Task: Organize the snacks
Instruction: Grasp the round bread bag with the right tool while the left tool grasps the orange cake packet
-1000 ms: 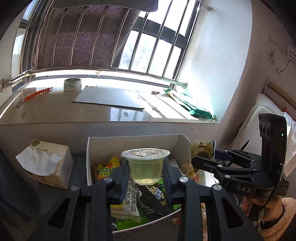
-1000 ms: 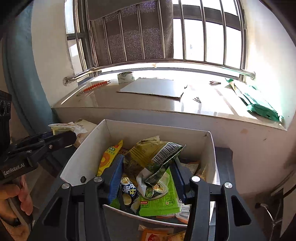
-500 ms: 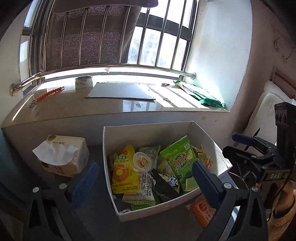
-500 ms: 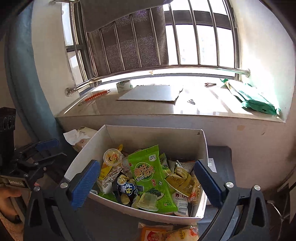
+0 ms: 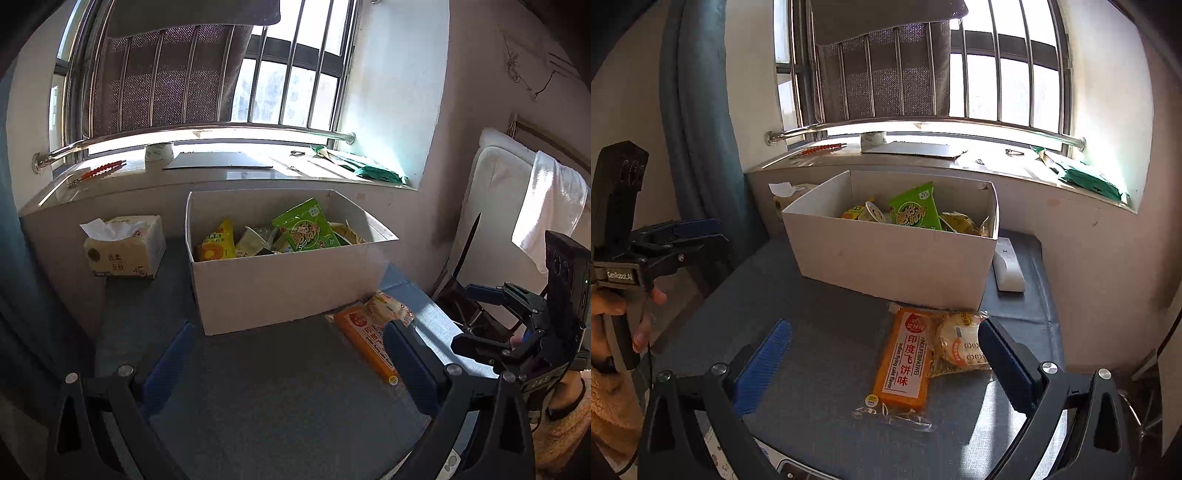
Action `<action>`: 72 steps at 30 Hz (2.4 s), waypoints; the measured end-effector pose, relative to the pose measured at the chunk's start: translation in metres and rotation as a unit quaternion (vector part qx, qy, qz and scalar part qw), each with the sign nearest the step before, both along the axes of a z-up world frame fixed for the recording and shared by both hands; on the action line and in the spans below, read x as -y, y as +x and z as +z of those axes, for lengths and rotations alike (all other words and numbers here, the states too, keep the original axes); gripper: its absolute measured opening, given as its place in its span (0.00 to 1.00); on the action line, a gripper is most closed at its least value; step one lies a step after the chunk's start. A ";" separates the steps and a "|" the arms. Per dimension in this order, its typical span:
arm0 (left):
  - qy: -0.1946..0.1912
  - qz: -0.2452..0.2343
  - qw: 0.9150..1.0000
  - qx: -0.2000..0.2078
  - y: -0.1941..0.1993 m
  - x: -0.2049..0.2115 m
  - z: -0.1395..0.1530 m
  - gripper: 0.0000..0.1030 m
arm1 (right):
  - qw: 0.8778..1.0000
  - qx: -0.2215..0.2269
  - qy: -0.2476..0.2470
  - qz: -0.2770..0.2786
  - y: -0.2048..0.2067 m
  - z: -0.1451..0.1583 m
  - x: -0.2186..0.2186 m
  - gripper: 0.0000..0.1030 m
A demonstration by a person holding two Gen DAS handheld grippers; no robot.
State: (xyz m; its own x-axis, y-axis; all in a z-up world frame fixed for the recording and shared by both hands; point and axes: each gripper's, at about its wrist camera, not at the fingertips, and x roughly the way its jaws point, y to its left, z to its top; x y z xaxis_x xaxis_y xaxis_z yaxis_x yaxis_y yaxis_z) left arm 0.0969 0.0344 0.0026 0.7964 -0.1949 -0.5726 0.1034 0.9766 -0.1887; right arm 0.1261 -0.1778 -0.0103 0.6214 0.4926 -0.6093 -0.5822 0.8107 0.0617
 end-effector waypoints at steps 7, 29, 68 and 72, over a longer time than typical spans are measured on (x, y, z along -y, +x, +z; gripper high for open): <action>-0.059 0.018 0.998 -0.025 -0.038 0.009 -0.038 1.00 | 0.998 -0.045 -0.008 -0.042 -0.030 -0.051 0.023 1.00; -0.046 -0.034 0.997 -0.048 -0.038 0.033 -0.047 1.00 | 0.984 -0.145 -0.060 -0.087 0.131 -0.093 0.007 1.00; 0.067 -0.006 0.964 -0.257 0.152 0.171 -0.125 1.00 | 0.989 -0.101 0.022 -0.103 -0.056 -0.057 0.101 0.75; 0.111 -0.034 0.964 -0.238 0.154 0.188 -0.126 1.00 | 0.988 -0.105 0.032 -0.109 -0.058 -0.057 0.105 0.75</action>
